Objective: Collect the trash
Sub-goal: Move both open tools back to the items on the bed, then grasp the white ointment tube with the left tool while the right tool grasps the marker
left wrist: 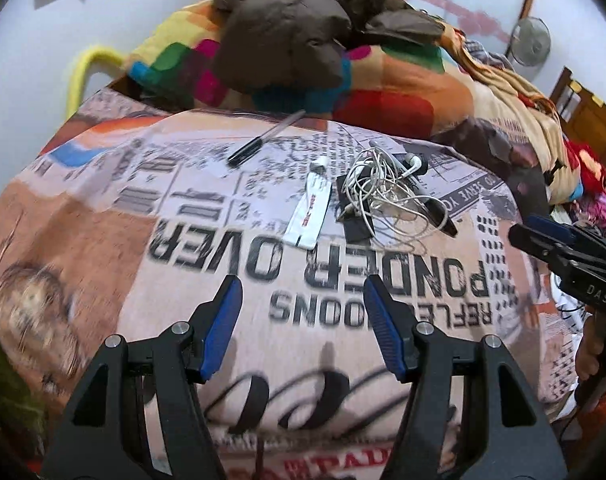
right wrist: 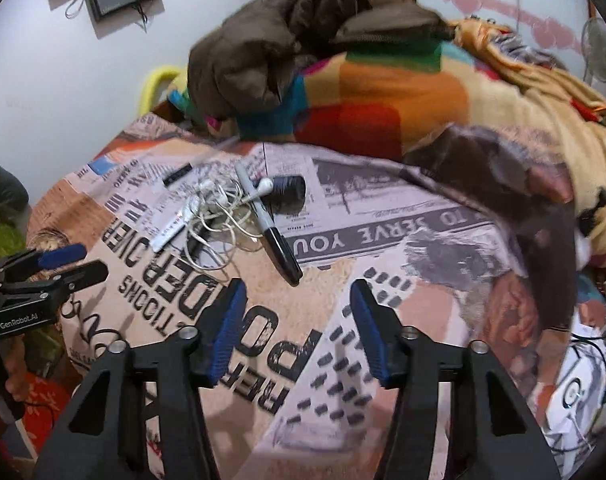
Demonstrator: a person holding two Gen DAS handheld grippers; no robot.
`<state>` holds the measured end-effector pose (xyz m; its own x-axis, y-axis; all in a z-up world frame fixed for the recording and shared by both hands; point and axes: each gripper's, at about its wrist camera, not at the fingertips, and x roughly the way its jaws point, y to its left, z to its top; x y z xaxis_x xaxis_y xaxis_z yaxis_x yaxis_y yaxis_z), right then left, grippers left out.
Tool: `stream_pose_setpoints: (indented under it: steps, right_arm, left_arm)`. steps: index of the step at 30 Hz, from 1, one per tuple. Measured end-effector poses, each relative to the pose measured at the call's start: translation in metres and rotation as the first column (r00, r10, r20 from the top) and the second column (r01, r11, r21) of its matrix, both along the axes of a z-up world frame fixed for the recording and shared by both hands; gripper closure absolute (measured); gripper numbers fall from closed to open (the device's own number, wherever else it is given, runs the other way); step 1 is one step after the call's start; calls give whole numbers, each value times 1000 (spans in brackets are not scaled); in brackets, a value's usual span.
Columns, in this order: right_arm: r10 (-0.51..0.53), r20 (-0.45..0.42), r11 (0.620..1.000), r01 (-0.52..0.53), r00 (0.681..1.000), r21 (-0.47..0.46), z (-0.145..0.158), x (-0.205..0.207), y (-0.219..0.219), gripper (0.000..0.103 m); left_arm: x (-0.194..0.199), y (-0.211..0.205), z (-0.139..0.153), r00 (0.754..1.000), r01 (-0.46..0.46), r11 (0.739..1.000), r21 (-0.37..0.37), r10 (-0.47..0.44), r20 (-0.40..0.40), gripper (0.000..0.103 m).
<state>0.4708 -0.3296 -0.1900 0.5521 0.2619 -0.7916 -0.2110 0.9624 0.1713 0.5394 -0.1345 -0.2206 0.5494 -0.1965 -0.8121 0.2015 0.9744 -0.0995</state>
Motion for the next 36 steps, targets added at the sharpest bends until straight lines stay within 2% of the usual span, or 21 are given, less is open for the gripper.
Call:
stream_pose_setpoints:
  steps: [3,5,8,12,20,24,26,27,29,32,34,36]
  right_arm:
    - [25,-29,1000,-25,999,3,-15,16,4,62]
    - [40,-40,999,-40,998,-2,-22,24,8,71]
    - [55,-57,998,-55,997,-4,-32,37,12,74]
    - [82,-80,996,-78,993,51,-39,49,12,75]
    - [131,-54,991,-130,990,26,-39,59,24,77]
    - [134,-28,991,-134,991,-4,-42,62,32,81]
    - [131,-20,991,-131,991,-10,-43,63,35,83]
    - [129,-15,992,-129,992,-14,-43,63,37,83]
    - [129,-9,991,-130,992,-25,-43,63,39,84]
    - [135,-21,991,-135,991,-12,-42,60,39,88]
    - [136,-31,991,-136,990,0,-41,54,36,90]
    - [129,-28,992,-129,991,-2,-39,47,34,90]
  left_arm:
    - [17,-8,-11,999,39,999,25,-39,7,52]
    - [27,-12,-17,998,57,998,38,-57,5,57]
    - [43,-18,-26,996,88,995,51,-88,2,58]
    - [64,-29,-36,991,137,986,93,-137,-5,58]
    - [97,-40,-47,986,165,973,159,-164,-18,57]
    - [105,-36,-46,988,152,982,112,-152,-1,58]
    - [107,-36,-47,989,148,985,87,-149,0,61]
    - [106,-37,-48,989,146,985,89,-148,6,62]
    - [102,-41,-47,986,160,983,94,-163,20,76]
    - [94,-49,-46,984,173,976,134,-176,14,77]
    - [89,-48,-46,982,190,976,110,-190,-16,77]
    - [81,-47,-46,982,188,974,129,-187,-24,77]
